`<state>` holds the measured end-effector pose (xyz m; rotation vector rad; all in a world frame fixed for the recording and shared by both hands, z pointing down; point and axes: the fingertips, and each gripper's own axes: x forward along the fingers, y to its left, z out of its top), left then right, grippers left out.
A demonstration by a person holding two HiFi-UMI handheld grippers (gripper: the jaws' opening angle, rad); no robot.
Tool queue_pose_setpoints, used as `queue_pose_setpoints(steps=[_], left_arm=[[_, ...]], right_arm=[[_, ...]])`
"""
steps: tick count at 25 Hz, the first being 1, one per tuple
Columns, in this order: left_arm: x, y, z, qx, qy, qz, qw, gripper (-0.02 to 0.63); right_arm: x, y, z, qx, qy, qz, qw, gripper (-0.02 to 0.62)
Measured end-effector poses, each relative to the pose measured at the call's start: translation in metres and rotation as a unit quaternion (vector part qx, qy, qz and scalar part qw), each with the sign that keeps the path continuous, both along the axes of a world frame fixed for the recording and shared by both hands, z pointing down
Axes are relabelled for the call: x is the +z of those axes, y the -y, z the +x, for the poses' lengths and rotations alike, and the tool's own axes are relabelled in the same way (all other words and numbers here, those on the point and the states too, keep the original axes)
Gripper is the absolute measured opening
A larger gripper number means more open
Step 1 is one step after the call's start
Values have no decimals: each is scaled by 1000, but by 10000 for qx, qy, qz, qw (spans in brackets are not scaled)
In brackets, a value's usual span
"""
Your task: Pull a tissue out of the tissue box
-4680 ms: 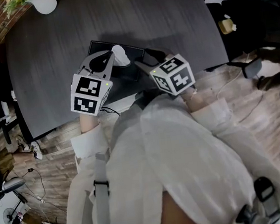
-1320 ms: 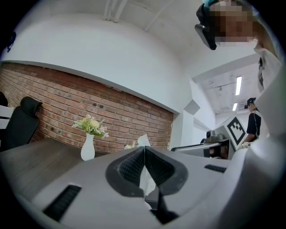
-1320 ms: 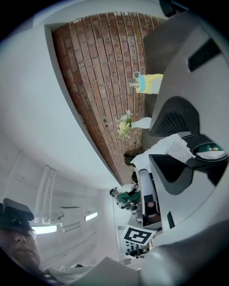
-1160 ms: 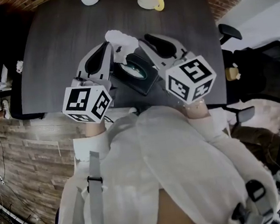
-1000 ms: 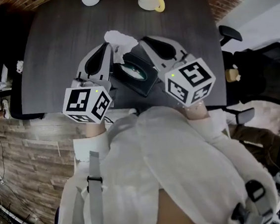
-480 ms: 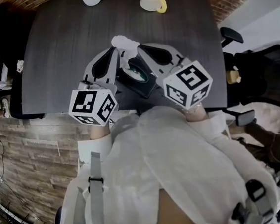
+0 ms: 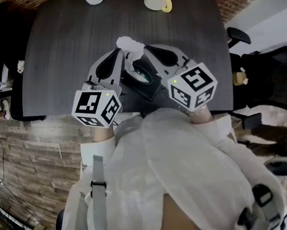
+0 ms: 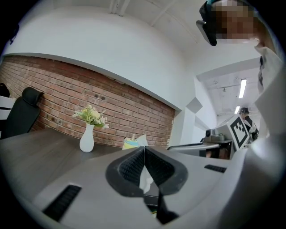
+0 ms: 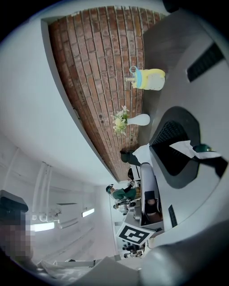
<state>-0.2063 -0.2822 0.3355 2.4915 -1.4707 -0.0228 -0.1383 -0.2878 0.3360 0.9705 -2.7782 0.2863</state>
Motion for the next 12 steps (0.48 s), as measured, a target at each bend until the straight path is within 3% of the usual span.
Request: queue_pose_setpoints(steps=[12], left_arm=[[7, 2, -2, 37, 20, -74, 10000, 6]], right_arm=[[9, 6, 9, 112, 2, -259, 9996, 3]])
